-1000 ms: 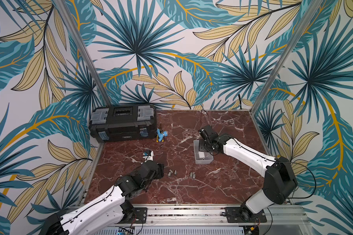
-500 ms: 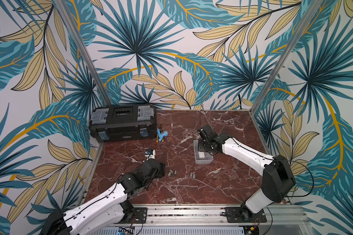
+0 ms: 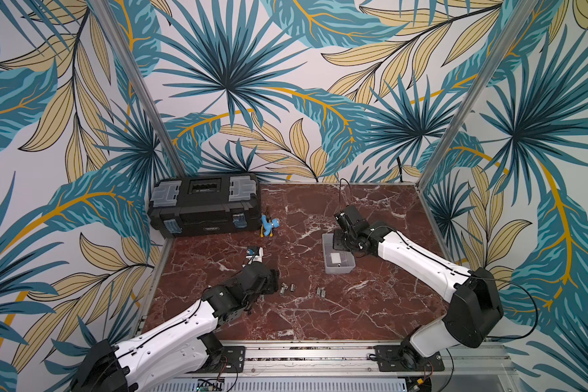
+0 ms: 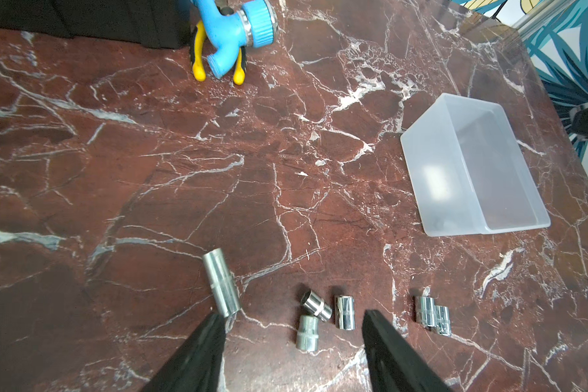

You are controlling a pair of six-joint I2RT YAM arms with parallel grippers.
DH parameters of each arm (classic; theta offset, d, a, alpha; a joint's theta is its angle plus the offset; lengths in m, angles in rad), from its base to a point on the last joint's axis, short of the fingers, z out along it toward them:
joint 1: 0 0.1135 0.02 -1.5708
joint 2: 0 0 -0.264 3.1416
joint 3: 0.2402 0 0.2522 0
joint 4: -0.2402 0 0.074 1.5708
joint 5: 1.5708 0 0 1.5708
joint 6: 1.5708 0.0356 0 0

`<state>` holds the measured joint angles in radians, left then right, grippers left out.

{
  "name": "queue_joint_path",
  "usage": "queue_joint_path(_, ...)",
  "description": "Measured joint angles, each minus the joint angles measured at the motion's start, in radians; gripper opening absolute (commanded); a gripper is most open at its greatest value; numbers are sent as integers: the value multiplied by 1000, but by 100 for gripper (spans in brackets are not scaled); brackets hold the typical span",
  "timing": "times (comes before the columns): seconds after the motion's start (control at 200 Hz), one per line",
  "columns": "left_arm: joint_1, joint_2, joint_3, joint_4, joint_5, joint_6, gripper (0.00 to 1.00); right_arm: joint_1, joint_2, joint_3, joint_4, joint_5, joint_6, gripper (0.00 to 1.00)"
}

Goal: Put the socket on the desktop into the storage box
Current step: Place the socket head in the storage box.

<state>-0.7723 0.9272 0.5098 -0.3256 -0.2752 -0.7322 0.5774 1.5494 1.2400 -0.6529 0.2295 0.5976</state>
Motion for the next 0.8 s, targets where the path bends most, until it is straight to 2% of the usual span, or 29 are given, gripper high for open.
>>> queue_joint_path(0.801,2,6,-2,71,18,-1,69,-29,-23,-15,3,1,-29,0)
